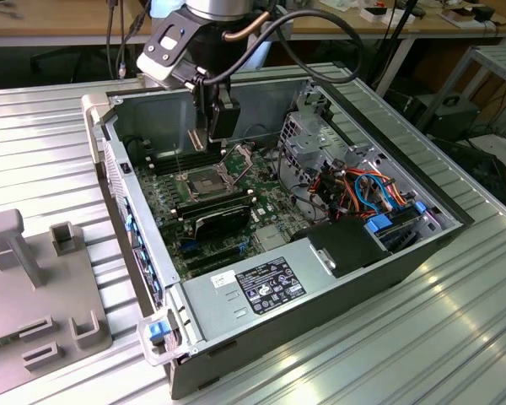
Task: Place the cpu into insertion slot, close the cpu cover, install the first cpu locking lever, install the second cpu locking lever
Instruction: 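Place the cpu into insertion slot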
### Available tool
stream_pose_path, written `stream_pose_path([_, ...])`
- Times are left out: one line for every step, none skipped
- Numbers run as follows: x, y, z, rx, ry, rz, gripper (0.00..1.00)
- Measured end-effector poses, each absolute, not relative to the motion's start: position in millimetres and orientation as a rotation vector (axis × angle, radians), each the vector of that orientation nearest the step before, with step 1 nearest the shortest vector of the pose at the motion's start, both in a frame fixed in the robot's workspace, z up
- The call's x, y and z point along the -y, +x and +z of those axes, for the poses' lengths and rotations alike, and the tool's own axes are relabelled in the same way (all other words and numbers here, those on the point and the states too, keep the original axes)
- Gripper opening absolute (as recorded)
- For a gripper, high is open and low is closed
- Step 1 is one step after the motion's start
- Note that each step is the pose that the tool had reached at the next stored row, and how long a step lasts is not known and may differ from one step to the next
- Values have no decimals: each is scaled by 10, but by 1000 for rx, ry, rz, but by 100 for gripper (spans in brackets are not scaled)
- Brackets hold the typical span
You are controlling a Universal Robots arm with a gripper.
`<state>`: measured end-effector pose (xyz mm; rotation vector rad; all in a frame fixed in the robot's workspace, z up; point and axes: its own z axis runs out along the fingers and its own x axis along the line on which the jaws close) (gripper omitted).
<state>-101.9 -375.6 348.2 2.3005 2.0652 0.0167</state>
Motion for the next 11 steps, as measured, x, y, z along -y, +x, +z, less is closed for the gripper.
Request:
stream_pose_path([3732, -1007, 3461, -2066, 2299, 16, 55])
stream_pose_path([3712, -1002, 3445, -2068, 2296, 17, 55])
stream_pose_path([3691, -999, 3430, -2069, 2289, 21, 55])
stream_pose_path([3684, -999, 3423, -2070, 2282, 25, 55])
stream_pose_path([3679, -999, 3418, -2070, 2277, 29, 55])
stream_pose_path([3675, -999, 3414, -2070, 2271, 33, 55])
stream_pose_path([3671, -999, 3408, -2070, 2266, 38, 55])
stream_pose_path([3667, -999, 3398, -2069, 2261, 44, 55])
stream_pose_path([3666, -999, 3387, -2068, 2259, 46, 55])
stream_pose_path([3665, -998, 3377, -2068, 2259, 46, 55])
stream_pose_path([3662, -998, 3368, -2068, 2259, 46, 55])
